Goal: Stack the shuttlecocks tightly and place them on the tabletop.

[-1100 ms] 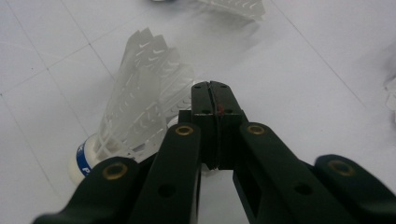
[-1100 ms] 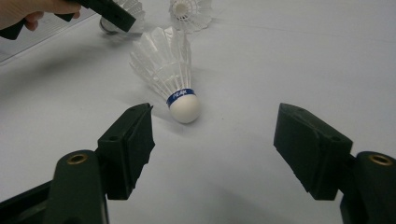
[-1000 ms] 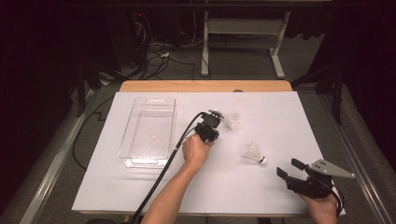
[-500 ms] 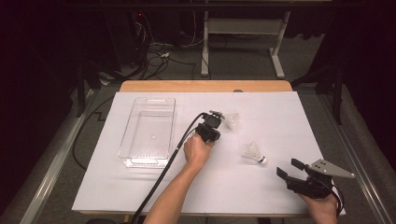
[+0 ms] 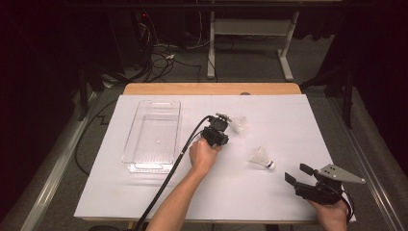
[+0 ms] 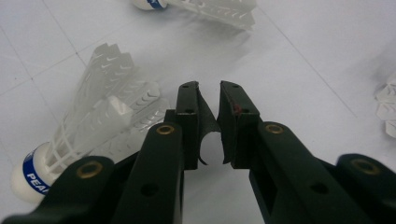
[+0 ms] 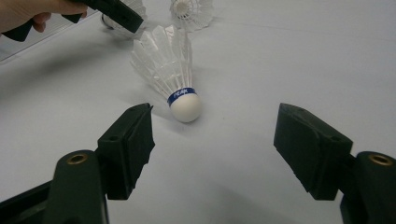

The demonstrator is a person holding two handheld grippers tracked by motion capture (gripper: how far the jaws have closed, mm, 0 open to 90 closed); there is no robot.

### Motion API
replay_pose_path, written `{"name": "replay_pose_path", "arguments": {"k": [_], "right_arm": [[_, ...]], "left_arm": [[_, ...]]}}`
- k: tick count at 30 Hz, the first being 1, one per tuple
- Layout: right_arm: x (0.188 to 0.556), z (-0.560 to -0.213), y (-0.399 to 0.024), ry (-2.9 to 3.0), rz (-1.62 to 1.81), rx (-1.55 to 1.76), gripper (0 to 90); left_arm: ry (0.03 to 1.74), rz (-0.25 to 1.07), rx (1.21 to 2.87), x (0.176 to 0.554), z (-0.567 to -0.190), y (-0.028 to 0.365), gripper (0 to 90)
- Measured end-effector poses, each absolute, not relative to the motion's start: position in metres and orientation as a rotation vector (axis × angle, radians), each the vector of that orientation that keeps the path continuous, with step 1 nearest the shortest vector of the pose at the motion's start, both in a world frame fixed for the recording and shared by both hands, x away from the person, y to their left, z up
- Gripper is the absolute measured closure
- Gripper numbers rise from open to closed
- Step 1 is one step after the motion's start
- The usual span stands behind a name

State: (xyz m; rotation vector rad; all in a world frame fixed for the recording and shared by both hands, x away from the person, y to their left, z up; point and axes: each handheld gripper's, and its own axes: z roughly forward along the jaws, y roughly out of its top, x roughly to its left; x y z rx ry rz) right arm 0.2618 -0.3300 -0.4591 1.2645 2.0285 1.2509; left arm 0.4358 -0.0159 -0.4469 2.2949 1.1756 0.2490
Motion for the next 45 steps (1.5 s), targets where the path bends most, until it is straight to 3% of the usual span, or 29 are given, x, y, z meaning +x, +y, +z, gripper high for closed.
{"name": "replay_pose_path", "arguments": {"k": [45], "right_arm": [[0.262,-0.459,-0.33,2.029,1.246,1.265,28.8]], "left_arm": [[1.076,0.162,2.225,0.418,-0.426,-0.01,53.2]]}}
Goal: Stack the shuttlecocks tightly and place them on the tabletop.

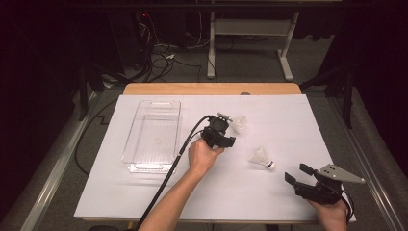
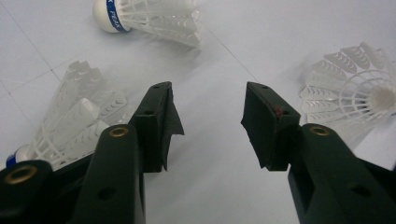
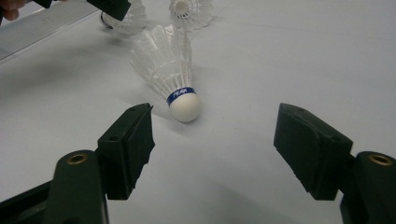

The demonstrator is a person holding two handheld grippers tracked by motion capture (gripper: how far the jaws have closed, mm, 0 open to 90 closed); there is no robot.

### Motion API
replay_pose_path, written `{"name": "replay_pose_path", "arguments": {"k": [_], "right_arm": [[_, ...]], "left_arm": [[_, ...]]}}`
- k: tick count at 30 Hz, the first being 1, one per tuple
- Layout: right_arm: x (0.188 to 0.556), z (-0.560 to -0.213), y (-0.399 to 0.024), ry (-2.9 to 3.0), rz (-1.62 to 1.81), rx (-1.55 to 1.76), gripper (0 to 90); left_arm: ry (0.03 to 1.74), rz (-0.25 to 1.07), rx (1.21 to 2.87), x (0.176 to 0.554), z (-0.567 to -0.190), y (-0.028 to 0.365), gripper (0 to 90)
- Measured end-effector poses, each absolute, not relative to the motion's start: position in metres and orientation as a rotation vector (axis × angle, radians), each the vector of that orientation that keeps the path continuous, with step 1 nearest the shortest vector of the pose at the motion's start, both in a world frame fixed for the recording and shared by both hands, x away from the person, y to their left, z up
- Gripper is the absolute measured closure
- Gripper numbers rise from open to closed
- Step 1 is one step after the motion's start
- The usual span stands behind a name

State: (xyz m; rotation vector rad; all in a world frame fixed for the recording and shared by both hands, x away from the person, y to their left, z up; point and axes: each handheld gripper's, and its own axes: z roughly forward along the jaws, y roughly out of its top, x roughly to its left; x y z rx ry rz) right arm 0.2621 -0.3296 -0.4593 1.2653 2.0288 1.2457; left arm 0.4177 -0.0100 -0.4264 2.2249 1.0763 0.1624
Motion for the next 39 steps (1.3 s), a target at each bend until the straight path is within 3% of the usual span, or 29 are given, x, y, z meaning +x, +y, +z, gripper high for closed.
{"name": "replay_pose_path", "arguments": {"k": [39], "right_arm": [[0.262,-0.459,-0.329,2.031,1.238,1.262,28.8]], "left_arm": [[1.011,0.228,2.244,0.388,-0.421,0.006,40.0]]}}
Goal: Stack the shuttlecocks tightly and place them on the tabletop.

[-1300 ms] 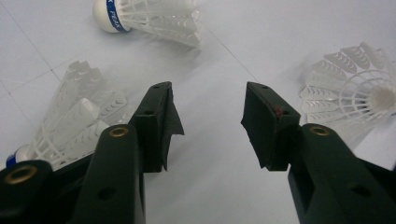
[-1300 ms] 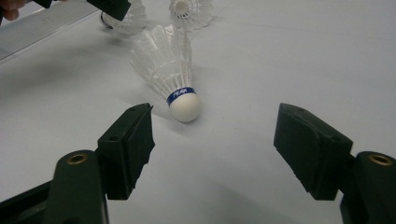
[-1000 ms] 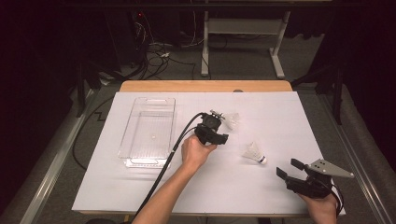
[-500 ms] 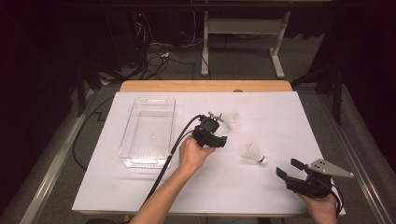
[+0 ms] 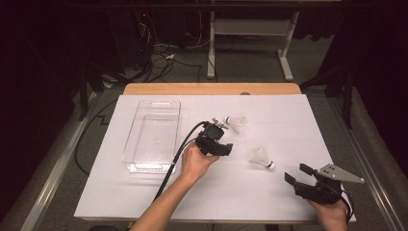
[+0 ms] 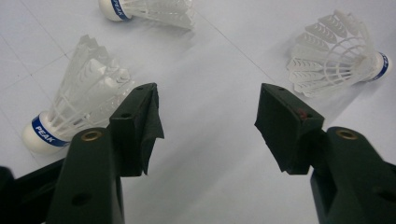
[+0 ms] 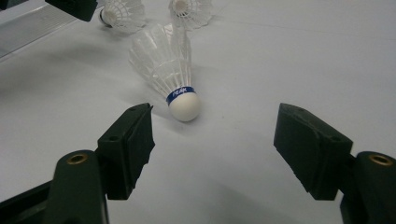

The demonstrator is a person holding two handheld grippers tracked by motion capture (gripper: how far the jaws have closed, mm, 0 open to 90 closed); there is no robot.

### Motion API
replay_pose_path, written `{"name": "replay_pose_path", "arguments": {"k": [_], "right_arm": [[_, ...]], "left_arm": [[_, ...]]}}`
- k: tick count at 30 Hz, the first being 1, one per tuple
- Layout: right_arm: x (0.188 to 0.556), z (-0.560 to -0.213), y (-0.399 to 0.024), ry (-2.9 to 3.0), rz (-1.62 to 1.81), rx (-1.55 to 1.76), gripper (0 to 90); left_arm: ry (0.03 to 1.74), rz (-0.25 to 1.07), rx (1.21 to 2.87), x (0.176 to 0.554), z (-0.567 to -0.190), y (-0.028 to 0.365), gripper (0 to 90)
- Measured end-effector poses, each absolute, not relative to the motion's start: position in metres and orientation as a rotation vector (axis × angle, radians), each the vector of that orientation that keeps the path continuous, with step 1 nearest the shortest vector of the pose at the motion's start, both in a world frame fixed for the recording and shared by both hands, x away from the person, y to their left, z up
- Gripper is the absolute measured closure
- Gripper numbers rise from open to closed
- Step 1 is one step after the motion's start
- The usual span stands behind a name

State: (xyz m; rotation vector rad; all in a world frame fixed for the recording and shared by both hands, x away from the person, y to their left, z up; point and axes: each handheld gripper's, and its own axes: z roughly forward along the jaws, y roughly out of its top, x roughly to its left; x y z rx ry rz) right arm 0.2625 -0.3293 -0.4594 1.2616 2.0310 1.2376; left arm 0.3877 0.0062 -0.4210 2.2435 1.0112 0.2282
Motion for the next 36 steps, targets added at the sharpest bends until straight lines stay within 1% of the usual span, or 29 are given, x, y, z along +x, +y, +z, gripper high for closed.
{"name": "replay_pose_path", "arguments": {"k": [15,18,20,21,36], "right_arm": [[0.262,-0.459,-0.329,2.029,1.238,1.264,28.8],[0.262,-0.459,-0.329,2.029,1.238,1.264,28.8],[0.262,-0.459,-0.329,2.029,1.237,1.265,28.9],[0.262,-0.459,-0.329,2.029,1.237,1.263,28.8],[0.262,-0.459,-0.329,2.028,1.239,1.269,28.9]], "left_arm": [[0.981,0.222,2.252,0.377,-0.42,0.011,40.0],[0.985,0.216,2.251,0.375,-0.421,0.012,38.7],[0.991,0.225,2.261,0.374,-0.421,0.012,35.3],[0.991,0.233,2.26,0.373,-0.421,0.013,35.1],[0.982,0.234,2.26,0.363,-0.421,0.022,35.5]]}}
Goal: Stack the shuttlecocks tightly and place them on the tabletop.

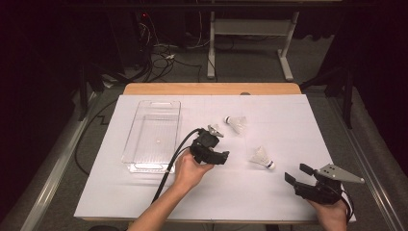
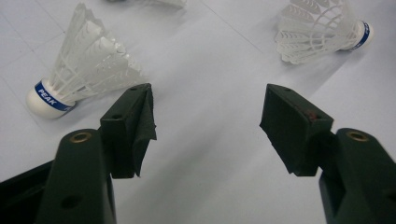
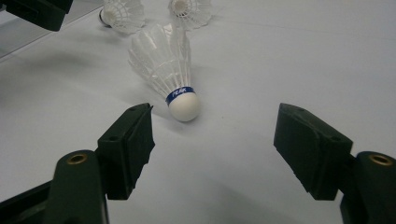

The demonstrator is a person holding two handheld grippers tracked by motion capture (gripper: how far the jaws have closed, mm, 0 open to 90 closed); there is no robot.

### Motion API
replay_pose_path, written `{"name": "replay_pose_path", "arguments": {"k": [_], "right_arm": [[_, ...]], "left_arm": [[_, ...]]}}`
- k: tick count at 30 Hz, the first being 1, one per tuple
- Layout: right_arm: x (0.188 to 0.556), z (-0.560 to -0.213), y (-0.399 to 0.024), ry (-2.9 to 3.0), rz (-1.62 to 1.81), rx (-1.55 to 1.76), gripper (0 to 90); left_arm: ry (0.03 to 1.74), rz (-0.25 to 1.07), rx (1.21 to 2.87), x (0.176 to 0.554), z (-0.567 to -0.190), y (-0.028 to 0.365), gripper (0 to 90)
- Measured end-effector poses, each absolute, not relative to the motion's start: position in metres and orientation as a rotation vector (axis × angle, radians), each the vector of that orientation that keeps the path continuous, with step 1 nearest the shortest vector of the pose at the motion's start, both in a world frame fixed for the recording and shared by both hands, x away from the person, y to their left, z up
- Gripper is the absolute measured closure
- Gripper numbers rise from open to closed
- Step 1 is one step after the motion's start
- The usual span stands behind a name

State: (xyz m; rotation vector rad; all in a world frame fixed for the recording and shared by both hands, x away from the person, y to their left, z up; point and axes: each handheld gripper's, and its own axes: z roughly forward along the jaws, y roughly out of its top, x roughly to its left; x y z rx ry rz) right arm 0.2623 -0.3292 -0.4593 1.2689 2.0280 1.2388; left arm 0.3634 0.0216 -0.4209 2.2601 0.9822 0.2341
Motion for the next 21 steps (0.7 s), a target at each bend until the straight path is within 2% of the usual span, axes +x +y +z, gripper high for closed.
{"name": "replay_pose_path", "arguments": {"k": [21], "right_arm": [[0.262,-0.459,-0.329,2.027,1.234,1.267,28.9]], "left_arm": [[0.979,0.233,2.244,0.351,-0.421,0.038,36.6]]}}
